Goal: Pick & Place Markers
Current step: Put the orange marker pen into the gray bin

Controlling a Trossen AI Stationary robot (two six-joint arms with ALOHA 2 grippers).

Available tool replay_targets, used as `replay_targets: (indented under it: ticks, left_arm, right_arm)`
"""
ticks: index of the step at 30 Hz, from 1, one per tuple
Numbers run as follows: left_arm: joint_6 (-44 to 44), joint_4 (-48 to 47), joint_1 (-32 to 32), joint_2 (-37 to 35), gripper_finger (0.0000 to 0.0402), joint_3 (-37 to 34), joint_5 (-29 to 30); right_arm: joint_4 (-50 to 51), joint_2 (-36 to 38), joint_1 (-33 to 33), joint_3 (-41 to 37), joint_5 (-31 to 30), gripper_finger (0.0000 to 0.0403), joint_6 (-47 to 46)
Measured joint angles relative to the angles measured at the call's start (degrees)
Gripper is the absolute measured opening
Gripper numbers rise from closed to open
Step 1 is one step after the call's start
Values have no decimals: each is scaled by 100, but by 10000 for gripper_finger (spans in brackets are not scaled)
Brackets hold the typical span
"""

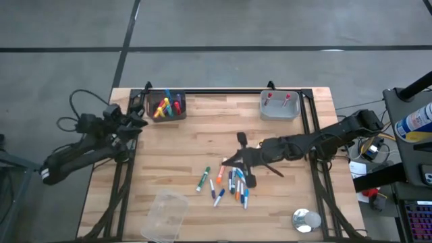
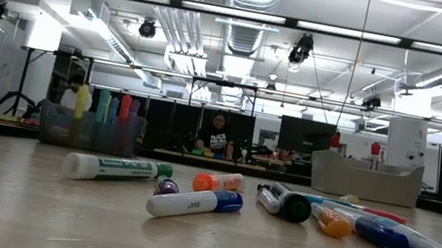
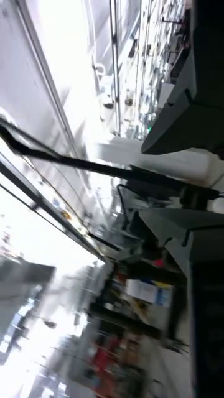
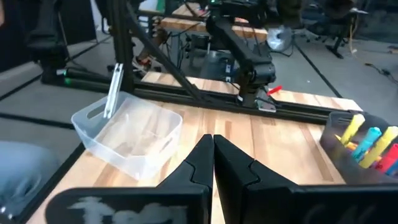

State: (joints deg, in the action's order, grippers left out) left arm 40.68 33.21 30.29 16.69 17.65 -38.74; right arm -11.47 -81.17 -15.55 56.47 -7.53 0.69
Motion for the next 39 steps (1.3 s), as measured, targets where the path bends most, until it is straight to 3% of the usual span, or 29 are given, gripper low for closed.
replay_targets:
  ticks: [7,22,26,33,39]
  left_arm:
    - [-2,1973,-63,122,145,-801,72]
    - [-209,1950,-278,465,145,-866,385]
    - [60,1958,-281,549,145,-793,464]
    - [129,1943,-281,719,145,-812,552]
    - [95,1944,-283,874,145,-840,854]
  right_arm:
    - [13,9,-85,43,0,8,47]
    - [1164,-33,77,52,-112,8,-1099]
    - [1472,-33,141,52,-464,8,-888]
    - [1731,-83,263,50,-311,11,80]
    - [2006,-83,571,50,25,67,481]
